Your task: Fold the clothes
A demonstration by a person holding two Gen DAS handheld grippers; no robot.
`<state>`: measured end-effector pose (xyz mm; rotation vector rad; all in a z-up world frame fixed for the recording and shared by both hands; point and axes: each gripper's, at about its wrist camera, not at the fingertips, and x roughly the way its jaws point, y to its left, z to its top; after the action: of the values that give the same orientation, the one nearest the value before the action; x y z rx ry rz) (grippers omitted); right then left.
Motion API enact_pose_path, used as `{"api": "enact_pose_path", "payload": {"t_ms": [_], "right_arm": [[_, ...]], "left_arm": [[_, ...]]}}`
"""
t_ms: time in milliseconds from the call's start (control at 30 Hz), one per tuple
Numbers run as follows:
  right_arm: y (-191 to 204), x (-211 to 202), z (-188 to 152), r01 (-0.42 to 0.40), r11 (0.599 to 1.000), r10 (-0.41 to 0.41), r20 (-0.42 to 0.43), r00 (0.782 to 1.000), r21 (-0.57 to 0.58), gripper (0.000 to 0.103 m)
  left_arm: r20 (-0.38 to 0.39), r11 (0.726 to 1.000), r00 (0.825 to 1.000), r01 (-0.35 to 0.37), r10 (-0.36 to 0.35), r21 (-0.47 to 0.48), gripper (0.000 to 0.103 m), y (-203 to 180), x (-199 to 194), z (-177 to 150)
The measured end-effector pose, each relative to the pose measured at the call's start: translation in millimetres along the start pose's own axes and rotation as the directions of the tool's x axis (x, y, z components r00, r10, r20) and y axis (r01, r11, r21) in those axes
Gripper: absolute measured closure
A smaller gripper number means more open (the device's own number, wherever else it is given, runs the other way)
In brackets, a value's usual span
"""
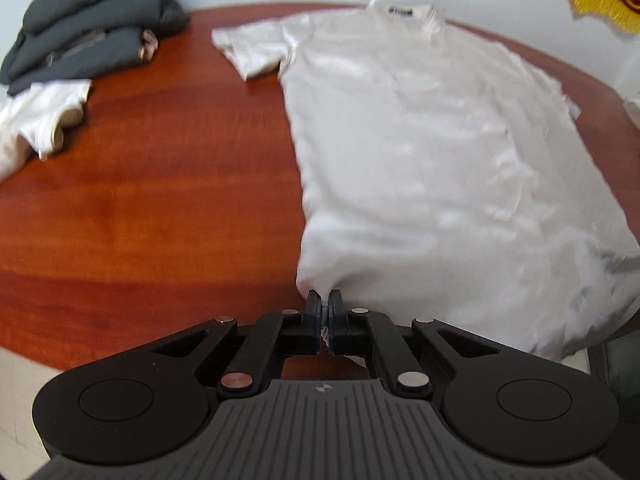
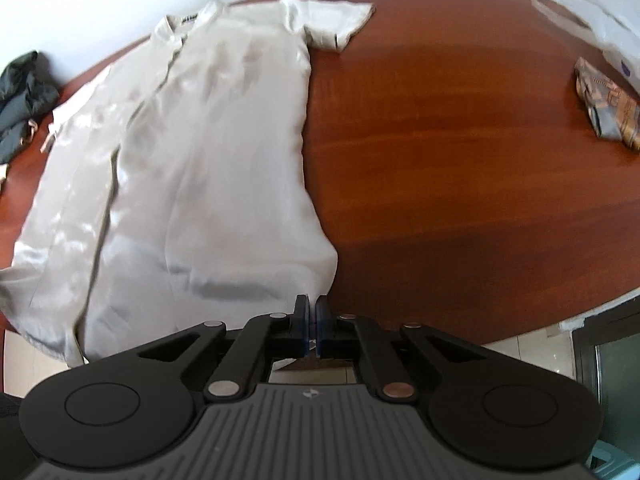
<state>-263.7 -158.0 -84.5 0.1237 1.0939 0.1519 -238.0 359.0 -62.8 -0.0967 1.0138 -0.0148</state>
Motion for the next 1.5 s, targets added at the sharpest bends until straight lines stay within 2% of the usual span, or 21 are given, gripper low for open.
{"api": "enact_pose_path", "payload": {"t_ms": [433,900,1233,1500], "right_arm": [[30,-17,57,-0.008,0.999,0.012,0.137,0.991,-0.031,0.100],[56,-16,142,0.070,0.997,-0.057,0.267,0.962,-0.041,0.100],[61,1,212,0.106,0.992,-0.079,0.310,0.947,-0.068,0.100],[65,33,284,0.100,0.986,-0.053,0.326,0.944,-0.131,0.100]], "left_arm": [[0.128,0.999,0.991,0.042,-0.046,0.030,0.100,-3,-8,69],[0.213,0.996,0.973,0.085,-0.092,0.038,0.100,11,14,150],[0.265,0.998,0.963,0.055,-0.048,-0.019,0.100,21,30,214],[0.284,0.997,0.958,-0.013,0.033,-0.070,0.100,19,56,257]]}}
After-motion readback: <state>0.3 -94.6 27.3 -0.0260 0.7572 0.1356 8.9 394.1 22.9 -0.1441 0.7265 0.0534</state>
